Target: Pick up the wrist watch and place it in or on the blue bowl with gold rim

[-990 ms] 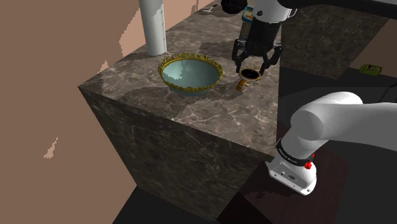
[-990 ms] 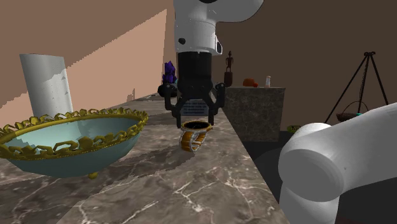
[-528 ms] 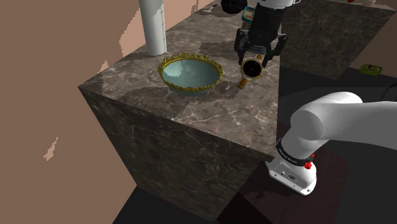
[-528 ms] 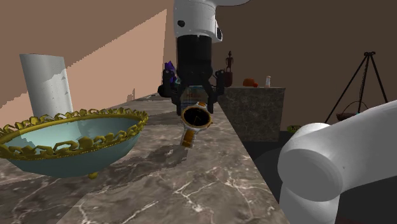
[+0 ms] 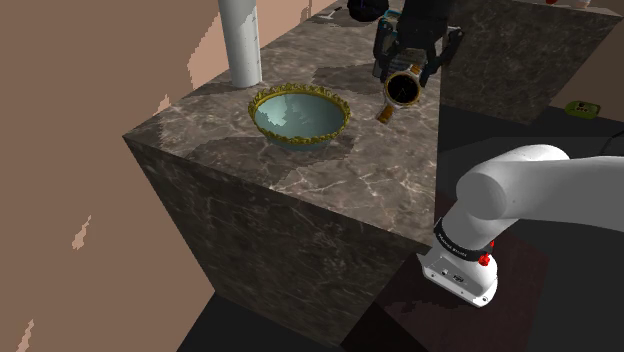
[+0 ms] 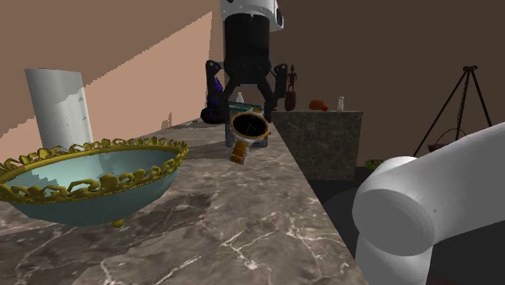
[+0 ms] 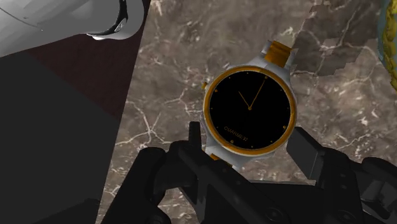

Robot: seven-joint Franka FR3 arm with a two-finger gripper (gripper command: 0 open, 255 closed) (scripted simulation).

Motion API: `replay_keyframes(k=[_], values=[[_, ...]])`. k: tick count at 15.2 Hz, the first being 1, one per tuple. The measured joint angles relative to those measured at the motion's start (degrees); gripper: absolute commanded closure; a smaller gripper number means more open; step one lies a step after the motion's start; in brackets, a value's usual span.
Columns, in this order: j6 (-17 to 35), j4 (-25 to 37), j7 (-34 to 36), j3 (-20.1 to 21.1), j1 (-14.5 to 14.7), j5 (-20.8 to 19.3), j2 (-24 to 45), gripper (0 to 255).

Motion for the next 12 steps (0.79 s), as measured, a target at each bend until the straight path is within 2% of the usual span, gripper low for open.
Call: replay_keyframes(k=[12], values=[[-7.39, 11.82, 0.62, -1.38, -0.92, -1.54, 4.49, 255]])
